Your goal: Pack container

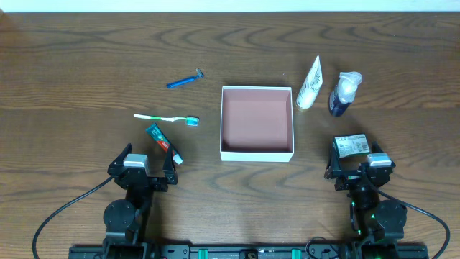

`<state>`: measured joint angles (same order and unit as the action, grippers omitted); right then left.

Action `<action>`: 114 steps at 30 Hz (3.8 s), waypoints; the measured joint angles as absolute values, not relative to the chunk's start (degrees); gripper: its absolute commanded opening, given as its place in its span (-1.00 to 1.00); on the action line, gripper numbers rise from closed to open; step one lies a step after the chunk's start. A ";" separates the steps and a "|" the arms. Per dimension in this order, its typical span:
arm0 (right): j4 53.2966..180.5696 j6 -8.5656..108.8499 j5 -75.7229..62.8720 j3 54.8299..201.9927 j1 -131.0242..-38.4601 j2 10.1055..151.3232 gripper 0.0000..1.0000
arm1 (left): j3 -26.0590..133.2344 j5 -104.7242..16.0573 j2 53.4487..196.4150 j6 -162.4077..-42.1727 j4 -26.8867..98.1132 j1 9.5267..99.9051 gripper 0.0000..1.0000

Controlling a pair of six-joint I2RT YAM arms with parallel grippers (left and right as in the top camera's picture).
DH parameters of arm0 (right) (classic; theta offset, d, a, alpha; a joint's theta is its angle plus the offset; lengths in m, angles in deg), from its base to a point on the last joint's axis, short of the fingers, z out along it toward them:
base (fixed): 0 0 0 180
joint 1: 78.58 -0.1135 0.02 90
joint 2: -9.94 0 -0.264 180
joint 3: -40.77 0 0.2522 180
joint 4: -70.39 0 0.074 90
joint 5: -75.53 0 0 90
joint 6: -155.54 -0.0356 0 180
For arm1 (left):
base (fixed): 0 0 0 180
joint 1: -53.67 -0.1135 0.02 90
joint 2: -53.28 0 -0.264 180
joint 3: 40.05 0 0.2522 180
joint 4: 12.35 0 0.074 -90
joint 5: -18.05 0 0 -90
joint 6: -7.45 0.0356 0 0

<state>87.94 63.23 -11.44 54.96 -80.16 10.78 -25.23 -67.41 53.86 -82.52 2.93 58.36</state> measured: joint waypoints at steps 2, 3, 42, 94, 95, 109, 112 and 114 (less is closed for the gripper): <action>87.94 63.23 -11.44 54.96 -80.16 10.78 0.98 | -25.23 -67.41 53.86 -82.52 2.93 58.36 0.96; 87.94 63.23 -11.44 54.96 -80.16 10.78 0.99 | -25.23 -67.41 53.86 -82.52 2.93 58.36 0.96; 87.00 63.43 -10.15 54.96 -80.16 10.78 0.98 | -25.23 -67.41 53.86 -82.52 2.93 58.36 0.96; 141.53 66.53 -1.08 151.24 -85.56 111.26 0.43 | -25.18 -67.41 53.86 -82.52 2.97 58.27 0.96; 141.34 66.56 -2.26 151.24 -86.28 111.61 0.40 | -25.18 -67.41 53.86 -82.52 2.97 58.27 0.96; 140.40 66.71 -12.38 151.24 -90.09 115.96 -0.60 | -25.18 -67.41 53.86 -82.52 2.97 58.27 0.96; 140.40 66.56 -13.56 151.24 -90.09 115.96 -0.97 | -25.18 -67.41 53.86 -82.52 2.97 58.27 0.96; 140.40 66.19 -13.98 151.24 -90.09 115.96 -0.97 | -25.18 -67.41 53.86 -82.52 2.97 58.27 0.96</action>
<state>140.40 66.19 -13.98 151.24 -90.09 115.96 -25.18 -67.41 53.86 -82.52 2.97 58.27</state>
